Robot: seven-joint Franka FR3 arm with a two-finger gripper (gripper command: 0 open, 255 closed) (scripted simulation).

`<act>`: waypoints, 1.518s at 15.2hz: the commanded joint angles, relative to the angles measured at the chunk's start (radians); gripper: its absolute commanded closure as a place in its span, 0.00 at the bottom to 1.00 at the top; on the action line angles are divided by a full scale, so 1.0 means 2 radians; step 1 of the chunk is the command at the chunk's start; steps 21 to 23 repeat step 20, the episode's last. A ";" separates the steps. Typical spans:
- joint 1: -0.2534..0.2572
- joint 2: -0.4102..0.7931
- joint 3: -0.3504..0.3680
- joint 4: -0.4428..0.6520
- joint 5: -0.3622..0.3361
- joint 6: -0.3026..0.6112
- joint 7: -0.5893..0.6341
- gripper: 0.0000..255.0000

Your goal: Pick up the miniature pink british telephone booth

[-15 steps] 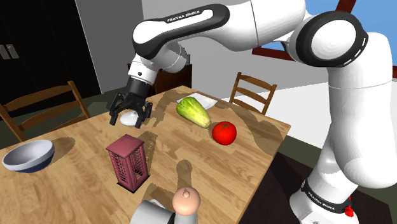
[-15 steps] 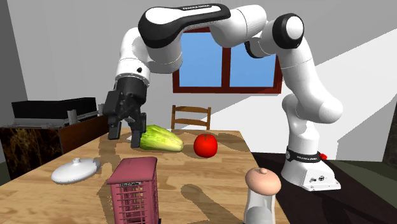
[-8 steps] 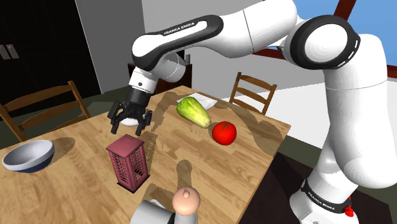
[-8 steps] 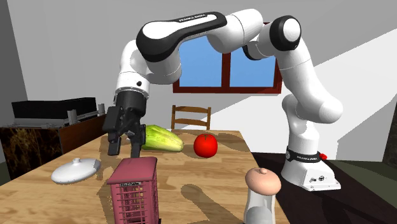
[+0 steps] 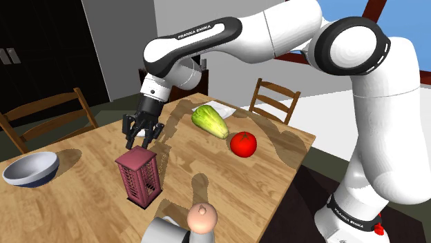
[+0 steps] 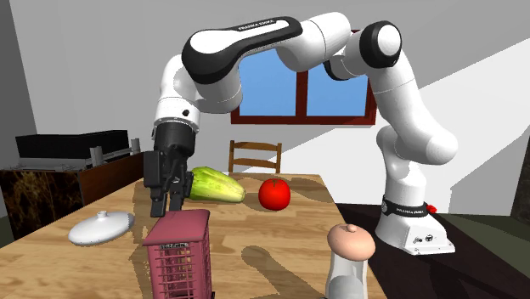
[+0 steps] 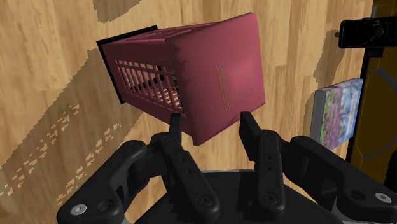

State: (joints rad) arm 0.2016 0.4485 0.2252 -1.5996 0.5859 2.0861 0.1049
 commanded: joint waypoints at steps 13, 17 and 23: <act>-0.001 -0.019 -0.002 0.036 -0.010 -0.047 0.031 1.00; -0.001 -0.024 -0.002 0.054 -0.014 -0.067 0.044 1.00; -0.001 -0.025 -0.002 0.059 -0.015 -0.073 0.047 1.00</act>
